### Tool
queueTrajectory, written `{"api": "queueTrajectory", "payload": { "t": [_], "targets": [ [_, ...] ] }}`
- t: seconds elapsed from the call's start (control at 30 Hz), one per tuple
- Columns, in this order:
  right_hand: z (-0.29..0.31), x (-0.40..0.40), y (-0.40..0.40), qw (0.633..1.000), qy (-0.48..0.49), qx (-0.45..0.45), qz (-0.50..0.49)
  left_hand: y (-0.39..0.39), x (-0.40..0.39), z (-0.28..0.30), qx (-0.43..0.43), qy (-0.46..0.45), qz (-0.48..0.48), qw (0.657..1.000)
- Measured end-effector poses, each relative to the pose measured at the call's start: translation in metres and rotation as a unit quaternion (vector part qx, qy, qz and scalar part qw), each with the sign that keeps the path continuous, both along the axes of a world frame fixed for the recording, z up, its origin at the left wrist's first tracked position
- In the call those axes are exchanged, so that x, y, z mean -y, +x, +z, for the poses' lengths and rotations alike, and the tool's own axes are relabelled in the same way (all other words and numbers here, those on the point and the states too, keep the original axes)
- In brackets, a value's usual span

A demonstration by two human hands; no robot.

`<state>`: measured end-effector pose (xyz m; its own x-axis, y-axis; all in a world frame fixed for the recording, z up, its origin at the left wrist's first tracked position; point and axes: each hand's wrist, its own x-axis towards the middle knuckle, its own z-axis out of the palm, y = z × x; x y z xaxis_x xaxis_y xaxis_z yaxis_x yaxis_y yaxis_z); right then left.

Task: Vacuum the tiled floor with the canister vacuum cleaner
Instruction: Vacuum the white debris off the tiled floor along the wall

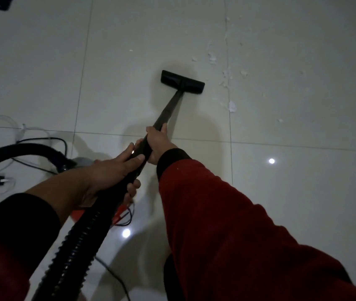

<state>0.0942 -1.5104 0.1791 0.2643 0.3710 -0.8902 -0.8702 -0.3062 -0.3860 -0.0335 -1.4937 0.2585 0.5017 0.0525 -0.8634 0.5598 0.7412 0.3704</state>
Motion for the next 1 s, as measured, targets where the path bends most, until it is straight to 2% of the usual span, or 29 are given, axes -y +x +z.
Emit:
{"api": "queueTrajectory", "payload": {
  "t": [0.3,0.53,0.8,0.9,1.0],
  "targets": [
    [-0.007,-0.050,0.095,1.000,-0.009,-0.008,-0.005,0.096,-0.047,-0.013,-0.004,0.009,-0.002,1.000],
    [-0.021,-0.135,0.177,1.000,-0.006,-0.005,-0.004,0.174,-0.132,-0.031,0.005,0.025,-0.015,1.000],
    [-0.013,-0.233,0.246,0.992,0.088,-0.005,-0.093,0.268,-0.251,-0.026,0.020,0.038,0.000,0.999],
    [-0.013,-0.260,0.265,0.991,0.073,-0.019,-0.111,0.287,-0.273,-0.027,0.013,0.032,0.029,0.999],
    [-0.010,-0.283,0.294,0.995,0.040,-0.017,-0.087,0.300,-0.289,-0.021,0.006,0.029,0.021,0.999]
  ]
}}
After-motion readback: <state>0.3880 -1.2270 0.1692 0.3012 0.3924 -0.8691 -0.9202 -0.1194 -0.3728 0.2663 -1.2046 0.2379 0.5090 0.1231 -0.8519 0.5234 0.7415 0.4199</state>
